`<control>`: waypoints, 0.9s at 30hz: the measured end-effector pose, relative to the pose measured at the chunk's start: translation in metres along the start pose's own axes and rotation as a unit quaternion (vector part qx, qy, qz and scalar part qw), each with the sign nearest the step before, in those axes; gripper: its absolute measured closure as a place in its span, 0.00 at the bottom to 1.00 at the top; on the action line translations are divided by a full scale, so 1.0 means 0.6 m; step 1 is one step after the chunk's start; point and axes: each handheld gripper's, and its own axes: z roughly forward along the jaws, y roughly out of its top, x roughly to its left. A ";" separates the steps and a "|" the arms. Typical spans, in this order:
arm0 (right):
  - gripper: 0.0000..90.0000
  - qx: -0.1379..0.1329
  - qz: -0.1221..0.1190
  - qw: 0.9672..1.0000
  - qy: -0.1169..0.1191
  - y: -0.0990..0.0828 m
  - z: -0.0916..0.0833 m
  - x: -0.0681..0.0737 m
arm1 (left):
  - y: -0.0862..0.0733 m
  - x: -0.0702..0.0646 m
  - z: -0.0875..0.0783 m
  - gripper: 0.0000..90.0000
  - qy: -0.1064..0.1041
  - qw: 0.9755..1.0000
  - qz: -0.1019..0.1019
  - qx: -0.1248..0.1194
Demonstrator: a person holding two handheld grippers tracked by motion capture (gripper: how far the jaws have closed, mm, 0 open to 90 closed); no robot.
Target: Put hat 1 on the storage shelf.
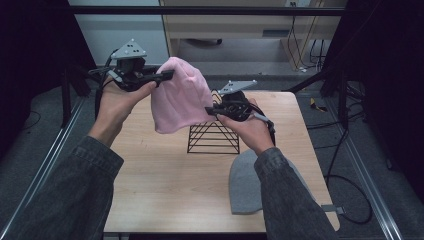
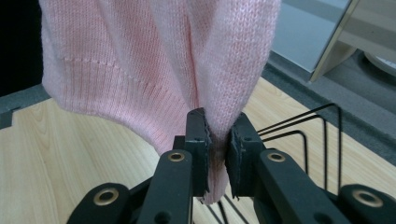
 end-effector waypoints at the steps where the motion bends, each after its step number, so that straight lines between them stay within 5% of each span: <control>1: 0.90 -0.001 -0.002 1.000 -0.003 0.002 -0.002 -0.003 | 0.002 0.001 0.003 0.82 0.000 1.000 -0.001 -0.002; 16: 0.90 -0.006 0.008 0.999 -0.041 -0.008 0.011 -0.059 | 0.013 0.011 0.068 0.82 -0.002 1.000 0.015 -0.009; 27: 0.90 -0.007 0.009 0.999 -0.047 -0.026 0.005 -0.068 | 0.011 -0.002 0.093 0.81 -0.012 1.000 0.015 -0.014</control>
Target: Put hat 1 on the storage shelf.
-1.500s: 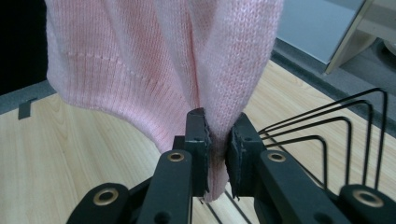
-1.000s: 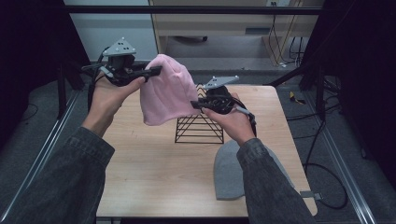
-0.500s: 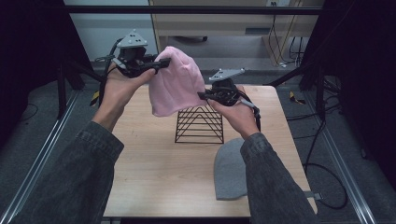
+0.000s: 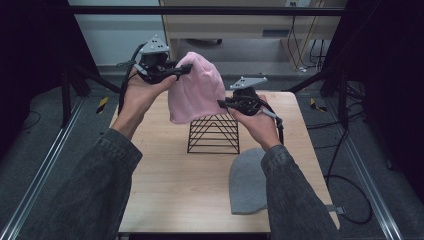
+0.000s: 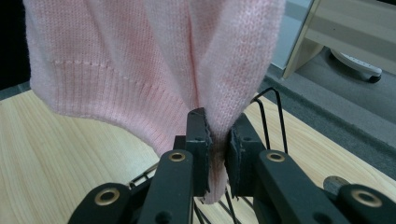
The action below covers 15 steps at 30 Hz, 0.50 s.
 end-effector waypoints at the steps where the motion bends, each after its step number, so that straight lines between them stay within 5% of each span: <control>1: 0.90 0.001 0.001 1.000 0.001 -0.001 -0.001 0.000 | 0.001 -0.001 0.001 0.81 0.000 1.000 0.002 0.002; 15: 0.91 -0.002 0.007 1.000 0.006 -0.022 -0.016 -0.006 | -0.006 -0.008 0.013 0.80 -0.008 1.000 -0.010 0.005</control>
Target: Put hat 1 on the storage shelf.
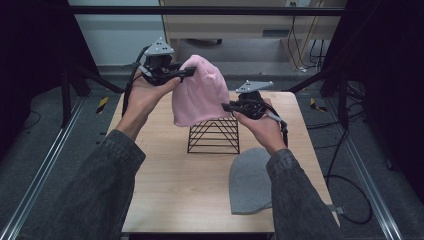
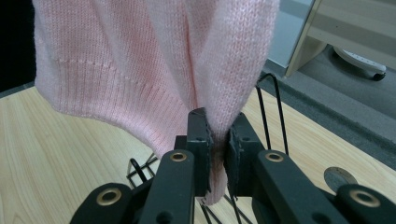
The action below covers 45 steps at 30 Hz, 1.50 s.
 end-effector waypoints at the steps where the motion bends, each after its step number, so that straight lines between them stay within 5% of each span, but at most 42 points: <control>1: 0.91 0.000 0.000 1.000 0.000 -0.002 0.000 -0.001 | -0.001 -0.001 0.001 0.80 -0.001 1.000 0.002 0.001; 45: 0.91 0.002 0.004 1.000 -0.027 -0.106 -0.020 -0.021 | -0.047 -0.043 0.064 0.76 -0.029 0.999 0.003 0.024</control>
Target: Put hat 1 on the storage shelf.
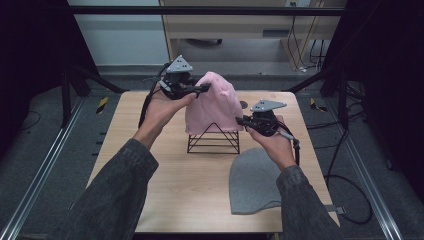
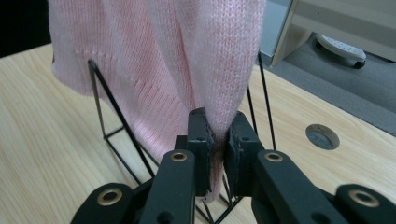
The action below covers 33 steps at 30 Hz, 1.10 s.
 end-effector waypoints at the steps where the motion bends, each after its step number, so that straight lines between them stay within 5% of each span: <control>1: 0.91 0.003 -0.003 1.000 0.001 -0.004 0.001 0.002 | -0.002 -0.002 0.001 0.75 -0.002 1.000 -0.003 0.000; 16: 0.91 0.042 -0.008 0.999 0.000 -0.044 0.017 0.009 | -0.038 -0.018 0.020 0.73 -0.012 0.999 0.003 0.032; 33: 0.91 0.058 0.000 0.998 0.001 -0.064 0.027 0.007 | -0.056 -0.030 0.024 0.74 -0.028 0.999 0.001 0.037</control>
